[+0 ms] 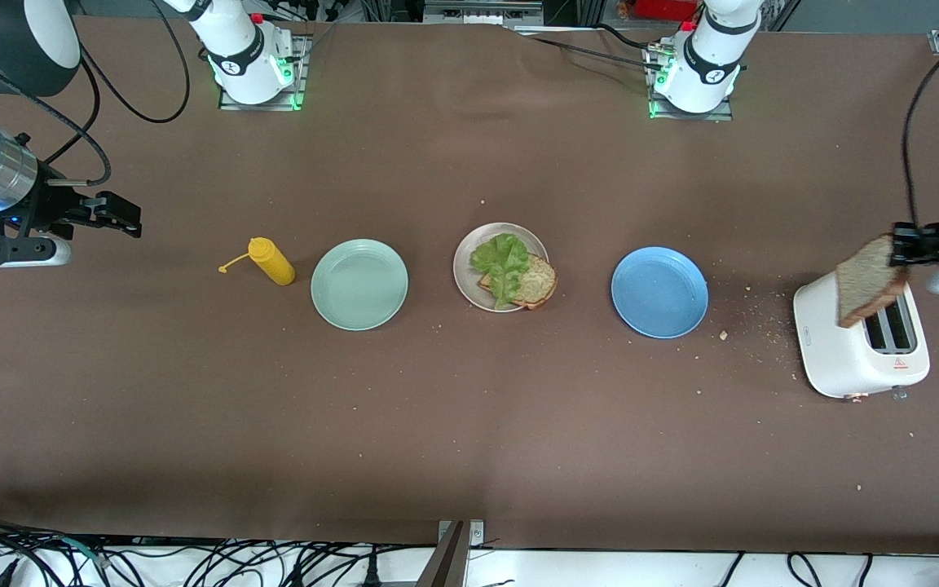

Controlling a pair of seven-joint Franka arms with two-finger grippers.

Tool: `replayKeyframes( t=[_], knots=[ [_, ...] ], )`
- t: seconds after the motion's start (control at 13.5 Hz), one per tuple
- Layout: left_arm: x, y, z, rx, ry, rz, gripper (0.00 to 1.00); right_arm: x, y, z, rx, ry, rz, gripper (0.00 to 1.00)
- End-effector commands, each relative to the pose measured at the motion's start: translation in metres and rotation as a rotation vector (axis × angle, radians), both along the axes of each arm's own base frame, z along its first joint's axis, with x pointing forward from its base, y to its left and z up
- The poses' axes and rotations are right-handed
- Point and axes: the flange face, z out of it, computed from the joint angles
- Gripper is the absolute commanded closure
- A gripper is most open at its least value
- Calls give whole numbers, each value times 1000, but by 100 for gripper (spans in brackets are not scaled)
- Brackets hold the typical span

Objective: Make sandwich in beige plate with both arms
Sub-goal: 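Lift the bread slice out with the left gripper toward the beige plate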

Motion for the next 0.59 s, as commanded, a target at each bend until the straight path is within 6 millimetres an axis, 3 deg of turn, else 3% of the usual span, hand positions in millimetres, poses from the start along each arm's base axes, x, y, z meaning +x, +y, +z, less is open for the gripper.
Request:
replayKeyframes(
  t=[0.0, 0.3, 0.52],
  knots=[
    [1, -45, -17, -145, 76, 50, 100, -3, 4, 0, 13, -10, -11, 0],
    [2, -129, -47, -350, 231, 146, 100, -2, 4, -1, 11, -10, -11, 0],
    [5, -181, -83, -511, 366, 147, 100, -1, 4, -3, 11, -7, -11, 0]
  ],
)
